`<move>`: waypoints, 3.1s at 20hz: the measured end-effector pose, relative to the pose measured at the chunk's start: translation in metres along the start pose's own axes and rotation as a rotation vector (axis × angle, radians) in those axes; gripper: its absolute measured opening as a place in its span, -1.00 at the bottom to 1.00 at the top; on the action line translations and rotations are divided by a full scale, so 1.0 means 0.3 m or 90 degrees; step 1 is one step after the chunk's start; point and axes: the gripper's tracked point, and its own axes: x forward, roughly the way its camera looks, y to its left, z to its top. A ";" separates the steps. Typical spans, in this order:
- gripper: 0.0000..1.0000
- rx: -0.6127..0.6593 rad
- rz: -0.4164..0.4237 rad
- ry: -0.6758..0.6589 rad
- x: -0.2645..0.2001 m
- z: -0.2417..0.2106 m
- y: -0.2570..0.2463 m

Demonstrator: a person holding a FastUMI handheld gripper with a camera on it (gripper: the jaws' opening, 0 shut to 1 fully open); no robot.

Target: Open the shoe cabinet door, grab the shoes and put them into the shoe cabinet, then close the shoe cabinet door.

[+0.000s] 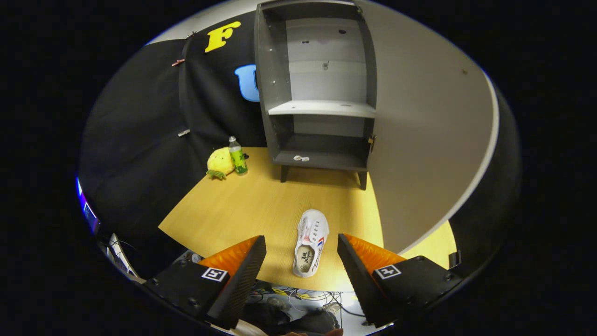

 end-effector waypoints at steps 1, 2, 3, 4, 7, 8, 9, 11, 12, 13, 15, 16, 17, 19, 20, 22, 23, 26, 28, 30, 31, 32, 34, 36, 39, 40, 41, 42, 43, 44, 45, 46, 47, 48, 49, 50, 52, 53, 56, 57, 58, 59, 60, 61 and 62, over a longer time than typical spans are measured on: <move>0.97 0.002 0.002 0.018 0.053 -0.040 0.004; 0.97 0.005 0.004 0.030 0.101 -0.076 0.010; 0.97 0.008 0.005 0.044 0.151 -0.117 0.014; 0.96 0.019 0.007 0.058 0.197 -0.151 0.021; 0.79 0.057 0.012 0.084 0.321 -0.234 0.050; 0.66 0.062 0.011 0.093 0.364 -0.270 0.053; 0.65 0.061 0.003 0.102 0.403 -0.306 0.046; 0.54 0.078 -0.007 0.116 0.460 -0.363 0.044; 0.48 0.088 -0.017 0.112 0.493 -0.378 0.034; 0.42 0.095 -0.030 0.102 0.521 -0.381 0.019; 0.36 0.102 -0.056 0.074 0.574 -0.367 -0.008; 0.25 0.103 -0.061 0.061 0.604 -0.361 -0.007; 0.22 0.096 -0.070 0.054 0.632 -0.366 -0.010; 0.12 0.093 -0.081 0.041 0.665 -0.362 -0.007; 0.10 0.098 -0.086 0.030 0.685 -0.354 -0.010; 0.09 0.105 -0.090 0.006 0.722 -0.332 -0.012; 0.10 0.106 -0.093 -0.004 0.738 -0.326 -0.016; 0.10 0.081 -0.120 -0.040 0.770 -0.301 -0.073; -0.17 0.063 -0.116 -0.061 0.797 -0.268 -0.087; -0.77 0.036 -0.112 -0.062 0.816 -0.272 -0.067; -0.79 0.028 -0.109 -0.058 0.815 -0.268 -0.066; -0.86 0.029 -0.108 -0.057 0.812 -0.257 -0.072; -0.88 0.052 -0.104 -0.057 0.795 -0.230 -0.082; -0.88 0.065 -0.105 -0.057 0.766 -0.198 -0.106; -0.88 0.068 -0.100 -0.072 0.696 -0.110 -0.119; -0.88 0.067 -0.098 -0.081 0.665 -0.064 -0.123; -0.88 0.071 -0.095 -0.089 0.633 -0.018 -0.121; -0.88 0.075 -0.093 -0.098 0.600 0.035 -0.120; -0.88 0.075 -0.093 -0.104 0.566 0.080 -0.119; -0.89 0.071 -0.096 -0.110 0.533 0.127 -0.119; -0.89 0.063 -0.100 -0.116 0.500 0.175 -0.119; -0.88 0.056 -0.101 -0.122 0.470 0.224 -0.113; -0.88 0.051 -0.100 -0.130 0.442 0.277 -0.102; -0.88 0.048 -0.099 -0.140 0.417 0.331 -0.091; -0.89 0.046 -0.100 -0.147 0.397 0.378 -0.083; -0.88 0.045 -0.102 -0.156 0.375 0.429 -0.077; -0.88 0.048 -0.104 -0.169 0.345 0.531 -0.068; -0.89 0.050 -0.106 -0.178 0.331 0.586 -0.067; -0.88 0.049 -0.103 -0.196 0.313 0.731 -0.060; -0.88 0.047 -0.102 -0.199 0.314 0.774 -0.060; -0.89 0.042 -0.099 -0.197 0.320 0.819 -0.056; -0.88 0.042 -0.097 -0.200 0.326 0.868 -0.054; -0.89 0.041 -0.094 -0.206 0.335 0.916 -0.053; -0.89 0.041 -0.093 -0.209 0.344 0.963 -0.056; -0.89 0.042 -0.089 -0.213 0.357 1.011 -0.056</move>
